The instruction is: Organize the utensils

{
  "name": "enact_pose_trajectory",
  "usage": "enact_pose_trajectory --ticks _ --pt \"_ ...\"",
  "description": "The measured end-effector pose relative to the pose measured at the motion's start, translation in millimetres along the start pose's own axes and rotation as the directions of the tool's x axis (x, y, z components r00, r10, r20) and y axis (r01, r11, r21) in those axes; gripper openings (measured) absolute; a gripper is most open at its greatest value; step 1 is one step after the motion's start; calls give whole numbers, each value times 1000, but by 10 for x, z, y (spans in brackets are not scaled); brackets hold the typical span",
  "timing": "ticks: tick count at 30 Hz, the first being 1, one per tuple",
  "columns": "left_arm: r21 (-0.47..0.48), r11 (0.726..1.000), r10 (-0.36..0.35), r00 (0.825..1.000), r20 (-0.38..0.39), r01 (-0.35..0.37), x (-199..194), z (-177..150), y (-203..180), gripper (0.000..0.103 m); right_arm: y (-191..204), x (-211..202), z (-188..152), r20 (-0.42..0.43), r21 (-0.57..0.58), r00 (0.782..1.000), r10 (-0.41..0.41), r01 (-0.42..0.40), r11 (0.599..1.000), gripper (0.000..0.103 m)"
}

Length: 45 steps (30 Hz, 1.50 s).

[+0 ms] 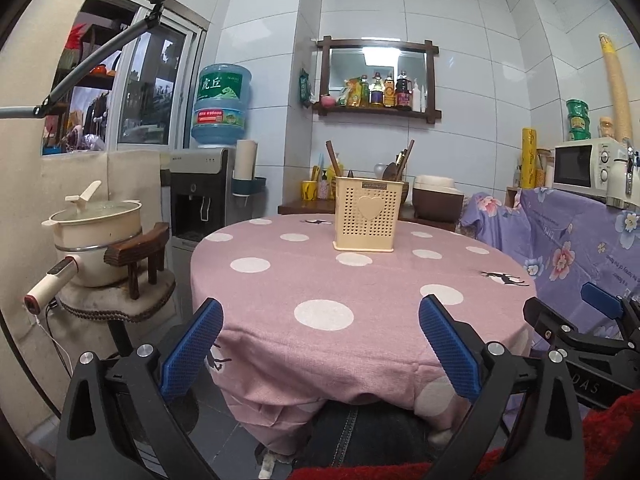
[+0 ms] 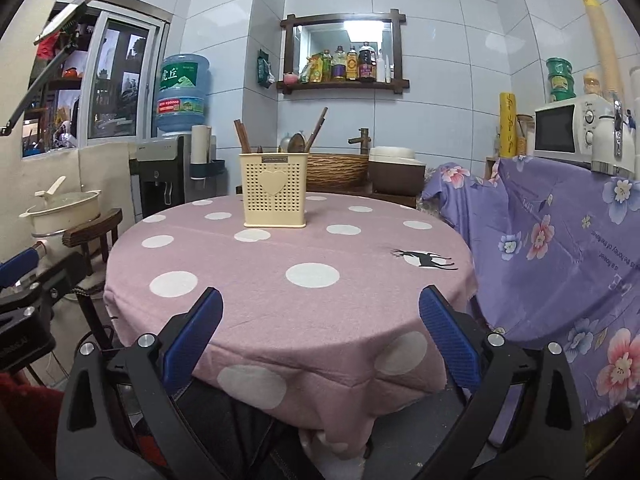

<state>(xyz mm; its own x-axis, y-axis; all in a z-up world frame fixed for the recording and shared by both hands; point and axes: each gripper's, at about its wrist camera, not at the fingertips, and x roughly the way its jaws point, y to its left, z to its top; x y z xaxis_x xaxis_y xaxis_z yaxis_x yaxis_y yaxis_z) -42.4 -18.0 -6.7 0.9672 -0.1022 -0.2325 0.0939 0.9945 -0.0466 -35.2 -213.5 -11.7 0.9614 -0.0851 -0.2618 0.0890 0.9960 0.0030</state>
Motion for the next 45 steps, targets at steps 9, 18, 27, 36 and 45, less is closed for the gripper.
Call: enact_pose_trajectory --ticks 9,18,27,36,45 --pt "-2 1000 -7 1000 8 7 -59 -15 -3 97 23 -91 -2 3 -10 1000 11 -10 1000 97" --pt "-1 1000 -8 1000 6 8 -65 -8 -17 97 49 -88 -1 3 -16 1000 14 -14 1000 97" --pt "1 1000 -10 1000 2 10 -76 -27 -29 97 35 -83 -19 -1 -11 1000 14 -14 1000 97" --pt "0 1000 -10 1000 3 10 -73 -20 -27 97 32 -85 -21 -2 -12 1000 14 -14 1000 97" --pt "0 1000 -21 1000 -15 21 -66 -66 -17 98 33 -88 -19 -1 -12 1000 13 -13 1000 97"
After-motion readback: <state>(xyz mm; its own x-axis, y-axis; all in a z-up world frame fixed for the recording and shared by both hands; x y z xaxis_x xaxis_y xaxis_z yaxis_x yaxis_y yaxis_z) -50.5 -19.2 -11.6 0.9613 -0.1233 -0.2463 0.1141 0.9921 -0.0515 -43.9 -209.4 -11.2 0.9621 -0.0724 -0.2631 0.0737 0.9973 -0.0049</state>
